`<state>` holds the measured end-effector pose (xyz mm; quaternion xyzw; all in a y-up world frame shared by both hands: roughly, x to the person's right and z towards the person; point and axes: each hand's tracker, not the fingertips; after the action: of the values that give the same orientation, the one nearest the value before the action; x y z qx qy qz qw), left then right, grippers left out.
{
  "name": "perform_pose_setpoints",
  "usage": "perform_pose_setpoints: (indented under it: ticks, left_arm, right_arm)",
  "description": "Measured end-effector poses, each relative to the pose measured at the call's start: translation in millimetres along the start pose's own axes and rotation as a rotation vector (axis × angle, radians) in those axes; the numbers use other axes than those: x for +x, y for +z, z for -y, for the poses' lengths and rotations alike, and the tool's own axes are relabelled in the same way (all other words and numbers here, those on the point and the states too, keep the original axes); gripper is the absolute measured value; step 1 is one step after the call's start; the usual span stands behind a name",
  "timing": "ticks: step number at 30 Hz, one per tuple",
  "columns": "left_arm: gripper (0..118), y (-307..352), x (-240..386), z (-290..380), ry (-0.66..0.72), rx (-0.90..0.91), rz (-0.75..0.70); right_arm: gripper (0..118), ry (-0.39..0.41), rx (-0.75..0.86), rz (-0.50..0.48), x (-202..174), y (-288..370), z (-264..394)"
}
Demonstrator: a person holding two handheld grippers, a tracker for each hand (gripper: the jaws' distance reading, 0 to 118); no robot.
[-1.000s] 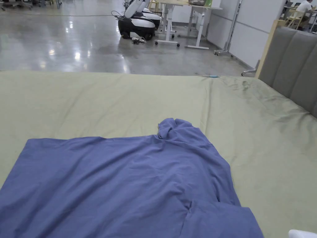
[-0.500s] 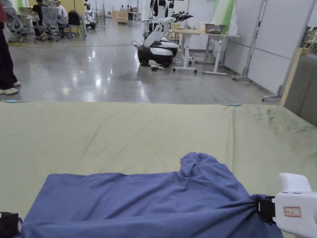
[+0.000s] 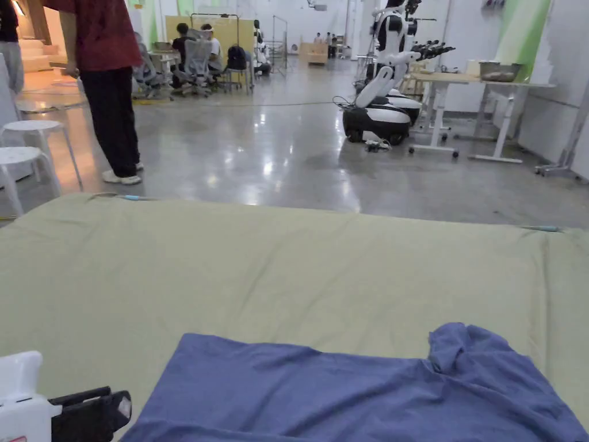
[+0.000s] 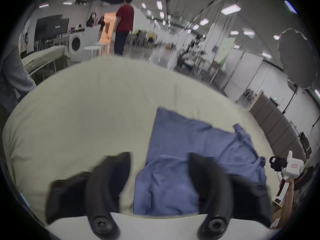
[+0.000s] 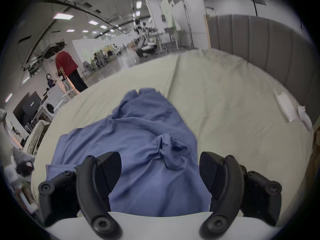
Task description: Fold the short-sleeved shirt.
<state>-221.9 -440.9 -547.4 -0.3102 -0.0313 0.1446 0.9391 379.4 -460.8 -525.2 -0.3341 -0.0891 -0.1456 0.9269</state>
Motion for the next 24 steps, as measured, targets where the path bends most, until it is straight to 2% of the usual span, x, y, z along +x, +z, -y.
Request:
perform_pose_setpoints:
  ticks: [1, 2, 3, 4, 5, 7, 8, 10, 13, 14, 15, 17, 18, 20, 24]
  left_arm:
    - [88, 15.9, -0.6, -2.2, -0.003, 0.001, 0.024]
    - [88, 30.5, -2.7, -3.1, 0.003, -0.011, 0.035]
    - [83, 39.9, -3.5, -0.2, 0.009, -0.033, 0.041]
    - [45, 47.2, -4.8, 6.4, 0.008, -0.104, 0.064]
    - [0, 50.9, -6.7, 15.0, 0.016, -0.150, 0.076]
    - [0, 49.5, -13.5, 38.4, 0.077, -0.218, 0.098]
    - [0, 45.8, -15.7, 46.5, 0.085, -0.282, 0.099]
    - [0, 41.2, -16.7, 62.0, 0.032, -0.266, 0.042]
    - [0, 23.9, -23.1, 60.4, 0.031, -0.262, 0.008]
    - [5, 20.6, -21.5, 57.7, 0.031, -0.237, -0.009]
    - [21, 14.6, -22.6, 53.7, 0.012, -0.208, -0.049]
    - [84, -1.6, -27.2, 47.5, 0.001, -0.190, -0.074]
    - [95, -3.5, -25.7, 47.2, 0.012, -0.202, -0.055]
    - [95, -16.7, -30.7, 45.2, 0.061, -0.286, 0.033]
    - [95, -34.4, -26.4, 51.1, 0.031, -0.351, 0.008]
  right_arm:
    - [100, 0.033, 0.012, 0.011, -0.9, 14.6, 5.3]
    - [98, 0.075, 0.006, 0.014, -1.7, 28.6, 13.3]
    - [87, 0.113, -0.024, 0.012, -2.1, 37.5, 22.2]
    - [34, 0.140, -0.067, 0.016, -3.3, 48.7, 34.2]
    - [2, 0.161, -0.097, 0.030, -4.5, 57.1, 49.5]
    - [2, 0.130, -0.102, 0.040, -10.9, 67.7, 85.2]
    - [2, 0.140, -0.194, 0.011, -11.8, 69.3, 97.7]
    - [2, 0.074, -0.194, 0.006, -13.8, 73.5, 121.3]
    - [2, 0.029, -0.268, -0.012, -9.4, 74.2, 138.1]
    - [2, 0.035, -0.260, -0.011, -10.2, 73.8, 139.6]
    - [2, 0.034, -0.259, -0.013, -6.7, 75.9, 137.0]
    - [2, 0.037, -0.252, 0.005, -9.0, 77.3, 134.9]
    - [2, 0.041, -0.246, 0.012, -9.7, 78.3, 133.6]
    - [2, 0.035, -0.225, 0.019, -5.4, 84.6, 126.0]
    - [2, 0.019, -0.204, 0.035, 0.3, 90.0, 115.9]
